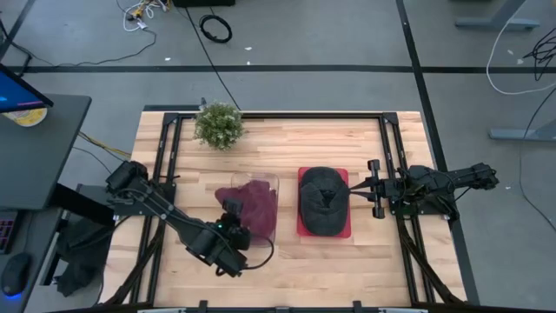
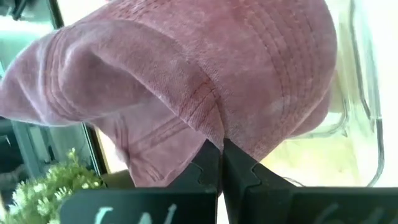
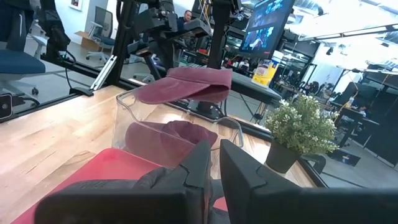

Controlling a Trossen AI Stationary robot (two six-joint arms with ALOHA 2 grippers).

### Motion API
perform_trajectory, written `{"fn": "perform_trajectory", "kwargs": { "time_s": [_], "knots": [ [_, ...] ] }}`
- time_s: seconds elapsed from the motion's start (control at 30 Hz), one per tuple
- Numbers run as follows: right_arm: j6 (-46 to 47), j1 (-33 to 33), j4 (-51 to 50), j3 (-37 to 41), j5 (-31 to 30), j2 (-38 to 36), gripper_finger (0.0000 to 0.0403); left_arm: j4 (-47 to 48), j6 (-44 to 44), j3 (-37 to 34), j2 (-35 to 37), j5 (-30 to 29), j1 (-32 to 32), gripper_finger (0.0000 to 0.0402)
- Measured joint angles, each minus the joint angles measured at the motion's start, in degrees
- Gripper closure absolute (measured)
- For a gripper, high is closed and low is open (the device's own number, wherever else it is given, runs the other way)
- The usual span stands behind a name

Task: Pick & Place hat
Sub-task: Put the red cap into the transparent bin

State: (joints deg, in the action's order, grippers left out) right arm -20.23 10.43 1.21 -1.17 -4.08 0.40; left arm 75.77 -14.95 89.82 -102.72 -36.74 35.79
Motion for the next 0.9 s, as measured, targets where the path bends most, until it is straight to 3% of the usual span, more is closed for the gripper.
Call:
{"fn": "perform_trajectory", "kwargs": {
  "time_s": [0.3,0.63,0.9],
  "knots": [
    [0.0,0.0,0.0,0.0,0.0,0.0,0.0364,-2.9,11.8,0.0,-2.3,2.2,-1.0,0.0400],
    [0.0,0.0,0.0,0.0,0.0,0.0,0.0364,0.2,11.1,0.0,-2.7,2.0,-2.4,0.0400],
    [0.0,0.0,0.0,0.0,0.0,0.0,0.0364,-1.7,11.2,0.0,-2.7,5.5,-2.5,0.0400]
  ]
}}
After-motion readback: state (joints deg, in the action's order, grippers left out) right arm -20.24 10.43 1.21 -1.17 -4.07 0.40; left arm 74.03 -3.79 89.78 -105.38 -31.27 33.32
